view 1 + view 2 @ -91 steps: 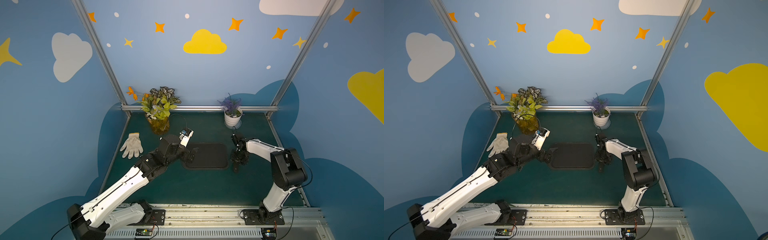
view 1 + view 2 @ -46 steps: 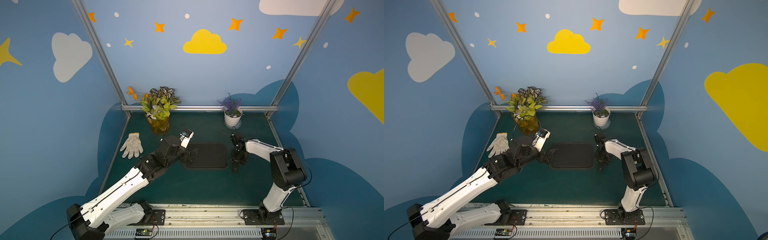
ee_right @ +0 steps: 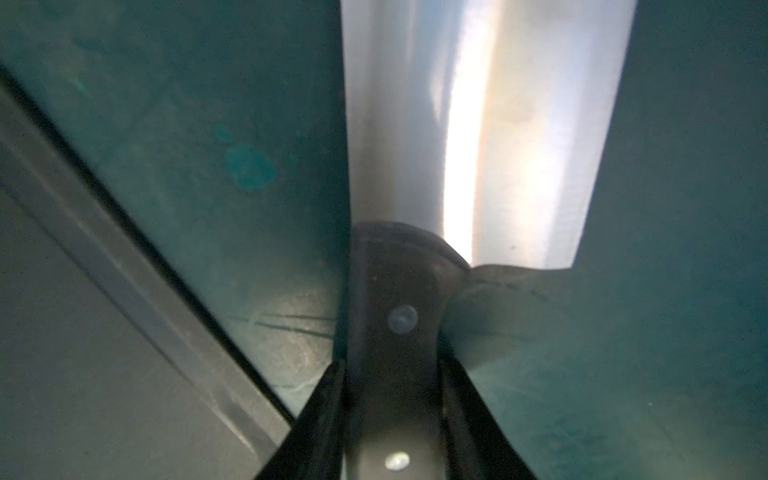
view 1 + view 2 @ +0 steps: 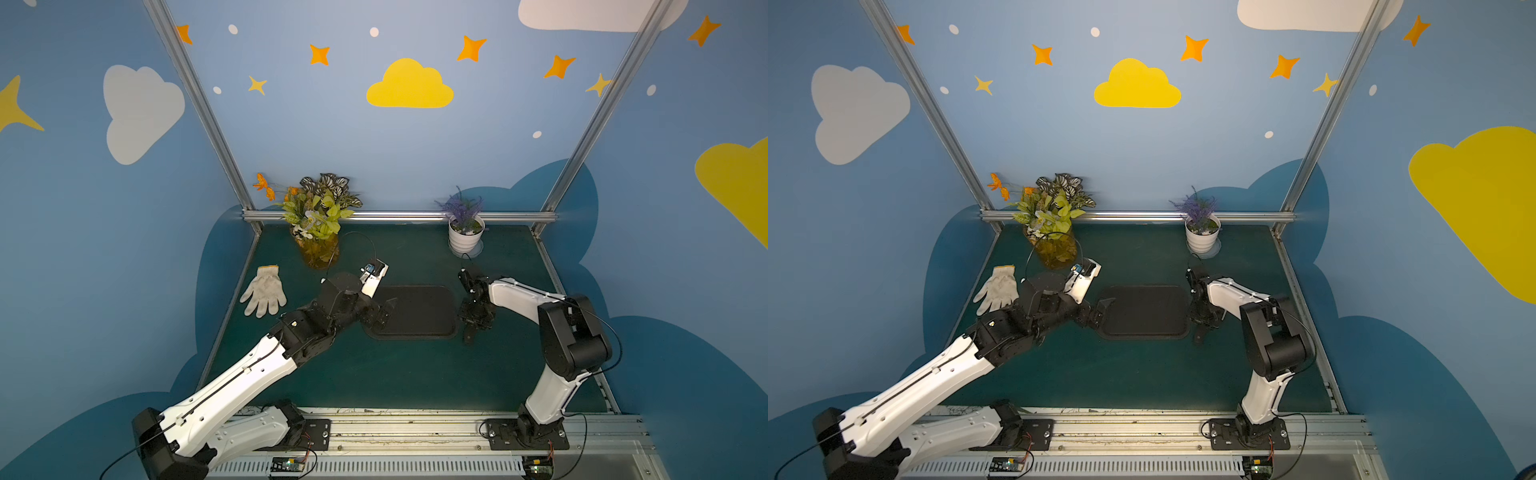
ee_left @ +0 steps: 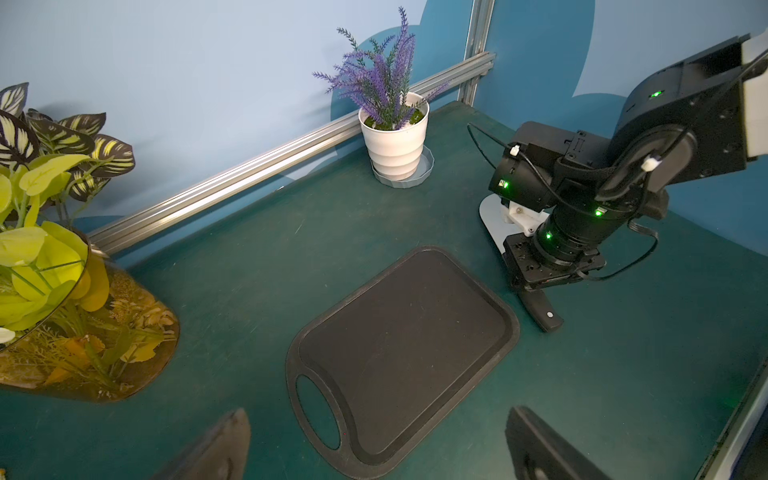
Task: Align the knife with the edge of the cutting board
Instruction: Pick up the knife at the center of the board.
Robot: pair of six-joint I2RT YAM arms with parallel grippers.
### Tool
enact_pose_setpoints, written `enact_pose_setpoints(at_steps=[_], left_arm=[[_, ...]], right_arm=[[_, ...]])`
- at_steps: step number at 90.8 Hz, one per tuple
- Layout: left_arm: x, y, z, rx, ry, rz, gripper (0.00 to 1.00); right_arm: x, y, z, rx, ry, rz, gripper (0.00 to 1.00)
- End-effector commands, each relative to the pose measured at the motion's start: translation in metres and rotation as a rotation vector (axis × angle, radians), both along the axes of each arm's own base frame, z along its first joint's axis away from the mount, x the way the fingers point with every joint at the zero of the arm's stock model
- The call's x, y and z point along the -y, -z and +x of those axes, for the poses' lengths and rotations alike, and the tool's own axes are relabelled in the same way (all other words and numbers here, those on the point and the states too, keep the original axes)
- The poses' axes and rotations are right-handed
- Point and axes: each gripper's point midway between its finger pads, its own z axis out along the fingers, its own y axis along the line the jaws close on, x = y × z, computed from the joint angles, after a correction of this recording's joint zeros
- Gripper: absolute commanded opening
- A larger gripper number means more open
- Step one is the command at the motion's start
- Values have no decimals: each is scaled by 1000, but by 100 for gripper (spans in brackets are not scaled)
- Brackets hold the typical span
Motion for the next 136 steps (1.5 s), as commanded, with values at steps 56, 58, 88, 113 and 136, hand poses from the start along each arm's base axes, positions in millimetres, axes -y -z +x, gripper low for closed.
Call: enact_pose_setpoints(at_steps=[56,58,88,113,136], left_arm=[[6,50,23,-168,-81,48,100],[6,51,24,-173,-85,47,100],[-9,55,27,-257,-146,23,100],[-29,83,22,-390,-214,17,100],[-50,102,34,-443,-293,-7,100]], right_arm=[[-3,-33,-10,154,-89,-79,0],[-4,-33,-10,156,-95,-80,0],[-17,-46,-10,209,-168,-139,0],[-40,-63,-4,262,-244,-185,0],[-61,-75,-3,296,-289,-168,0]])
